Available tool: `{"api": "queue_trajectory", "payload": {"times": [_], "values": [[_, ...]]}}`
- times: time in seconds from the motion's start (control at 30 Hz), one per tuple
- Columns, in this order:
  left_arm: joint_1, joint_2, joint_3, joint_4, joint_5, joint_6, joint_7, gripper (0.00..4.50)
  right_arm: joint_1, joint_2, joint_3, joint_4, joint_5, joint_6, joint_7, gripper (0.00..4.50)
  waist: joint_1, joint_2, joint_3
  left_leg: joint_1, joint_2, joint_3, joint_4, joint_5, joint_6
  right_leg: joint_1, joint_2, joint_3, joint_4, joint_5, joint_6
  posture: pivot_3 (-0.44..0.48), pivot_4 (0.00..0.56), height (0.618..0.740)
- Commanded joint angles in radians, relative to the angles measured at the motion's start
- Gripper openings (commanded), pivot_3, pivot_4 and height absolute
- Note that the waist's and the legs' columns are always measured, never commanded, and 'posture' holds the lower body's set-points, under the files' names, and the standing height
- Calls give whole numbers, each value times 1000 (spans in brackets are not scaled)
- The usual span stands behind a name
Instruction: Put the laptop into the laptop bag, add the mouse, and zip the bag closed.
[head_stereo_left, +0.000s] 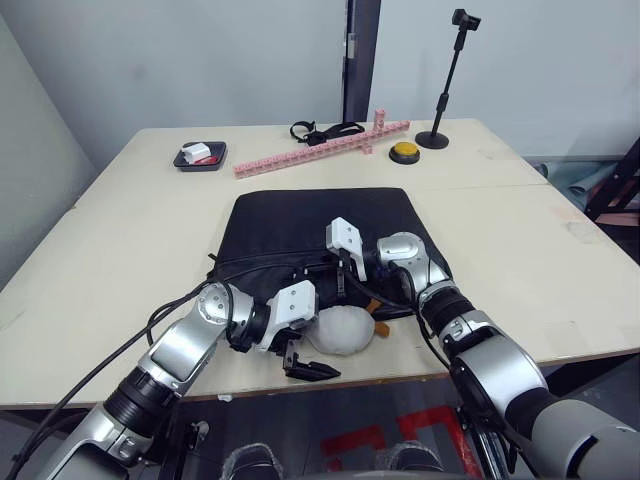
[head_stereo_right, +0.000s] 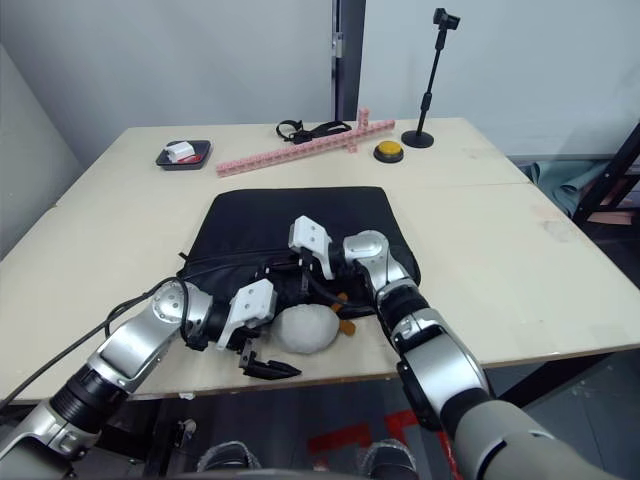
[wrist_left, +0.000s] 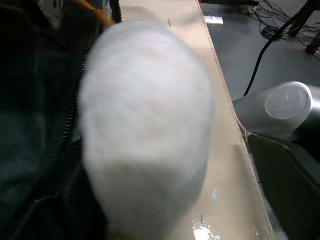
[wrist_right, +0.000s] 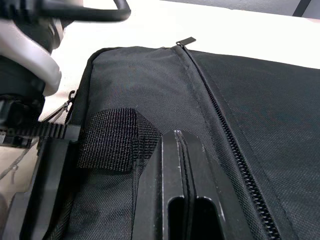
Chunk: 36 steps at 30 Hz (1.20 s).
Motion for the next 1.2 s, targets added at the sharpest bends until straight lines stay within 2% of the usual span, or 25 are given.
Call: {"api": "queue_trajectory", "payload": {"times": [0.03,0.27,0.53,0.7,0.8,0.87,0.9,0.93,1.07,1.1,1.2], "values": [[2,17,53,-59,-28,12,14,4474,4,-1,10,41,-21,10,3,0,0,0,0,0,0,0,0,0,0,0,0,0,0,0,0,0,150,740],[44,84,145,-153,-76,73,37,4474,-4,1,4,50,-17,8,2,0,-4,0,0,0,0,0,0,0,0,0,0,0,0,0,0,0,150,740],[172,215,342,-275,-188,126,39,4474,3,-9,-33,-21,37,62,22,0,-3,2,2,-1,0,0,-1,0,0,-1,0,0,-1,0,0,0,150,740],[231,278,478,-327,-270,180,42,4474,47,-50,-71,-314,139,285,40,0,5,2,6,-2,0,0,-1,0,0,-2,1,0,-2,0,0,0,150,740],[218,292,543,-307,-317,230,68,4474,82,-140,-89,-551,202,461,53,0,11,2,8,-6,0,0,-2,0,-1,-3,1,-1,-5,0,0,0,150,740],[201,303,547,-273,-312,226,66,4474,101,-211,-107,-670,243,555,61,0,16,2,9,-7,0,0,-4,3,2,-5,1,-1,-7,0,0,0,150,740],[190,303,546,-262,-315,226,67,4235,112,-241,-114,-714,255,585,58,0,17,1,8,-6,0,0,-6,5,5,-5,1,-1,-7,0,1,0,150,740],[178,300,542,-256,-319,229,71,3959,121,-263,-117,-744,263,604,55,256,18,1,8,-5,0,0,-8,5,5,-4,1,-1,-8,0,1,0,150,740],[83,272,487,-220,-320,247,96,2726,183,-399,-173,-892,320,705,57,1458,21,1,8,-3,0,1,-12,6,3,-4,2,-2,-8,0,1,0,150,740],[39,248,460,-195,-315,247,104,2269,213,-452,-200,-944,340,744,58,1930,26,1,9,-3,0,1,-12,6,3,-4,2,-2,-9,0,1,0,150,740],[-61,191,389,-123,-288,225,106,1296,290,-566,-256,-1062,386,821,44,2840,40,1,9,-4,0,1,-11,6,4,-3,1,-1,-9,0,1,0,150,740]]}}
